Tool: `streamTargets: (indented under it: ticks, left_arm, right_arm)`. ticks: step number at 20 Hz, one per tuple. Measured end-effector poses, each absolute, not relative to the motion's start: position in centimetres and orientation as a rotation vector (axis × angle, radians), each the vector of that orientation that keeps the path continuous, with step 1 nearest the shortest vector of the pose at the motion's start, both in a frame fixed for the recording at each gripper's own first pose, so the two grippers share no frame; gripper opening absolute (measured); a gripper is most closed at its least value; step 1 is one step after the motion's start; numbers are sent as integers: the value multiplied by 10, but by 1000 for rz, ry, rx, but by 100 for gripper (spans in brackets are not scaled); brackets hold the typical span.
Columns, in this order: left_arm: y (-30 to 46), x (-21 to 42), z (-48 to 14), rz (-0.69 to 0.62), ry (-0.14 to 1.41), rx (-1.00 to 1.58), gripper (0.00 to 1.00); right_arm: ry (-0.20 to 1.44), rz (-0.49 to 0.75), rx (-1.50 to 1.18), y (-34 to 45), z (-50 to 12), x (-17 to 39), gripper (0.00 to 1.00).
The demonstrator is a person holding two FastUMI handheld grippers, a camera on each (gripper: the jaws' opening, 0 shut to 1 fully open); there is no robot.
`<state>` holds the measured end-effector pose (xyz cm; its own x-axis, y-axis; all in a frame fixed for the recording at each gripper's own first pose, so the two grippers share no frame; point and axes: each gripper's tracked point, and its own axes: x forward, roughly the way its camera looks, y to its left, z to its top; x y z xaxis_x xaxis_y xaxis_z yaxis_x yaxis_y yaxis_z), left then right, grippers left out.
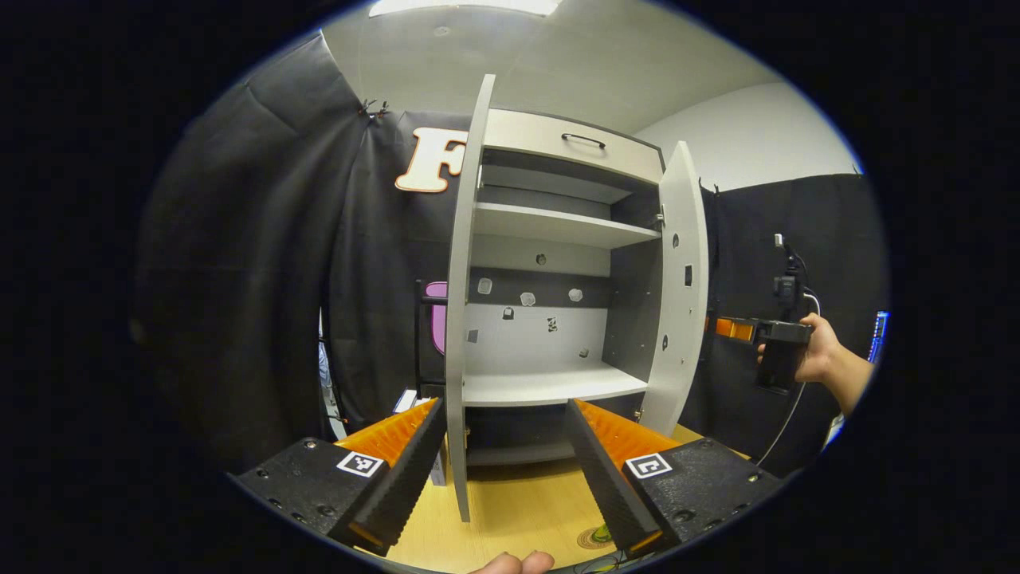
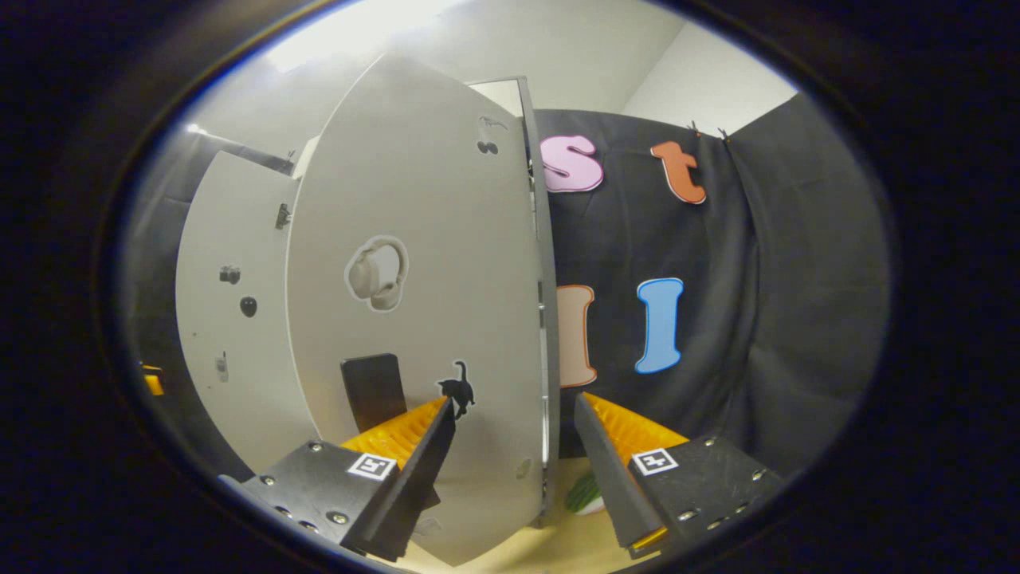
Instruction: Grasp the bottle in the cabinet with the left hand and place it on the coaster, then close the right door with the right hand and the left door with the left hand.
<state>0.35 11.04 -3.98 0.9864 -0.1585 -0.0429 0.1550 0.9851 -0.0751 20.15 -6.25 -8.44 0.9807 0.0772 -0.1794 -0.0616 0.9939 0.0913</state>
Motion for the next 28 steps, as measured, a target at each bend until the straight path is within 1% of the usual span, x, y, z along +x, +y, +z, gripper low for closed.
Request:
streamTargets:
  ticks: [6,8,9,10,13,14,15,17,18,19,20,21,22,23,24,26,28]
  left_arm:
    - [121,-1,-50,-136,75,-91,95]
    - [133,-7,-51,-113,77,-75,95]
    - [139,-9,-48,-103,74,-64,95]
    - [145,-8,-47,-92,68,-50,95]
    - [170,-18,-49,-33,81,-6,95]
    - [177,-20,-47,-17,80,3,95]
    - [185,-24,-46,0,76,10,95]
    - [197,-28,-41,31,65,11,95]
    - [203,-30,-44,42,69,13,95]
    - [212,-30,-44,57,69,21,95]
    - [222,-31,-41,78,66,31,95]
    - [231,-31,-39,96,66,39,95]
    - [238,-31,-38,110,65,40,95]
    - [245,-30,-35,123,62,35,95]
    - [249,-29,-34,131,60,26,95]
    - [260,-23,-31,142,61,10,95]
    - [271,-16,-28,158,57,5,95]
  right_arm:
    - [156,82,125,-21,-85,206,94]
    - [131,71,98,-15,-82,201,92]
    - [123,56,75,-16,-83,197,92]
    - [118,45,53,-17,-83,193,96]
    - [127,25,15,-15,-88,176,96]
    - [131,26,8,-14,-91,169,99]
    - [127,24,-4,-13,-89,161,93]
    - [107,16,-45,-12,-83,145,93]
    - [104,20,-71,-11,-84,137,96]
    - [106,26,-98,-8,-85,130,96]
    - [100,40,-126,-3,-85,122,96]
    - [127,82,-174,6,-92,114,96]
    - [154,99,-216,13,-100,109,95]
    - [179,122,-247,25,-108,99,93]
    - [196,155,-253,41,-115,91,96]
    - [223,234,-202,74,-126,75,96]
    - [224,301,-144,105,-122,64,96]
